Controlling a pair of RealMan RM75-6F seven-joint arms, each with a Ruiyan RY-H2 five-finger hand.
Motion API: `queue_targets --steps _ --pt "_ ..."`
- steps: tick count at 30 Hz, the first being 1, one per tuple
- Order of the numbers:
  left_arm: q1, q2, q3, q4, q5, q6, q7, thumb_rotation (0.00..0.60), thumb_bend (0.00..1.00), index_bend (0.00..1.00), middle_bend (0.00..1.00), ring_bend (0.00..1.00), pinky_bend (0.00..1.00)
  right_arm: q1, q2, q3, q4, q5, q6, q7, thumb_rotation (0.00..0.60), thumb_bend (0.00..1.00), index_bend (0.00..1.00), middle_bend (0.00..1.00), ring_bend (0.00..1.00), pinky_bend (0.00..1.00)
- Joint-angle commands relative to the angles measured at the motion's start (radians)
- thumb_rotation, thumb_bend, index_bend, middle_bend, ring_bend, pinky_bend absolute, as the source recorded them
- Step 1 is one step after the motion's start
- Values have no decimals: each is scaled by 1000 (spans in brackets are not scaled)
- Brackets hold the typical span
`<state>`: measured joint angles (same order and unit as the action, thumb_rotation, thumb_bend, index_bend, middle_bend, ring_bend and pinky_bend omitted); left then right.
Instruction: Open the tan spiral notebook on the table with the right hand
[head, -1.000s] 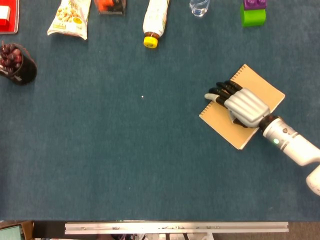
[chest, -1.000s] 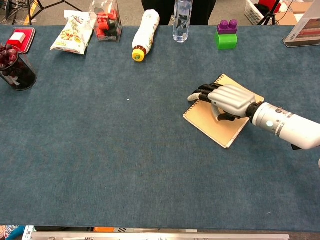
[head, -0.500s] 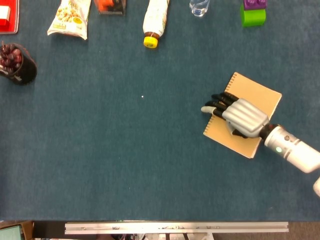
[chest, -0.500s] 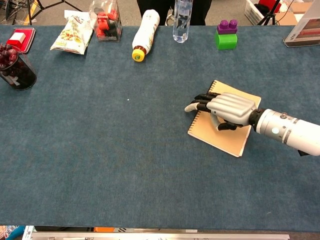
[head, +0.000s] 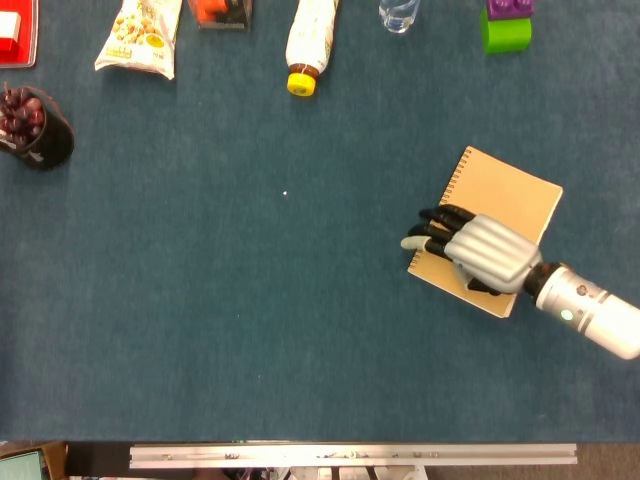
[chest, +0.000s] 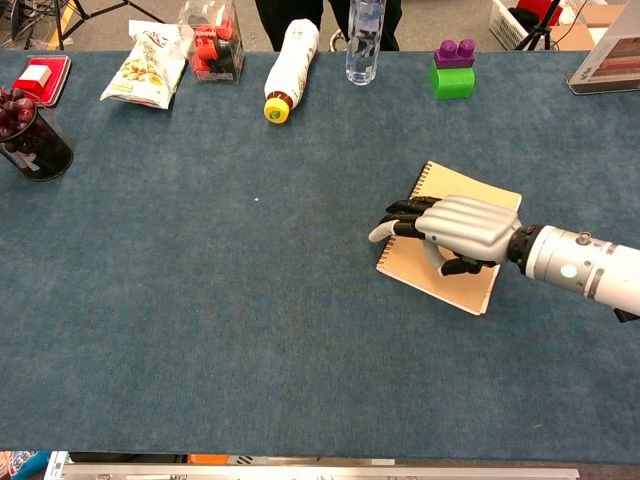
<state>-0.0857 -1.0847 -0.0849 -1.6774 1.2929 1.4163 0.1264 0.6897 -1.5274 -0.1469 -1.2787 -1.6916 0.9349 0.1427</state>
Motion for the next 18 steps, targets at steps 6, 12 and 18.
queue_targets --steps 6,12,18 --pt "0 -1 1 -1 1 -1 3 600 241 475 303 246 376 -11 9 11 12 16 9 -21 600 1000 190 179 41 103" --pt "-1 -2 1 -1 -2 -2 10 600 241 475 303 246 376 -16 0 9 31 22 3 -10 600 1000 190 179 41 103" --pt "-1 0 0 -1 -4 -2 5 600 241 475 303 246 376 -13 -7 -1 35 7 0 1 600 1000 190 179 41 103"
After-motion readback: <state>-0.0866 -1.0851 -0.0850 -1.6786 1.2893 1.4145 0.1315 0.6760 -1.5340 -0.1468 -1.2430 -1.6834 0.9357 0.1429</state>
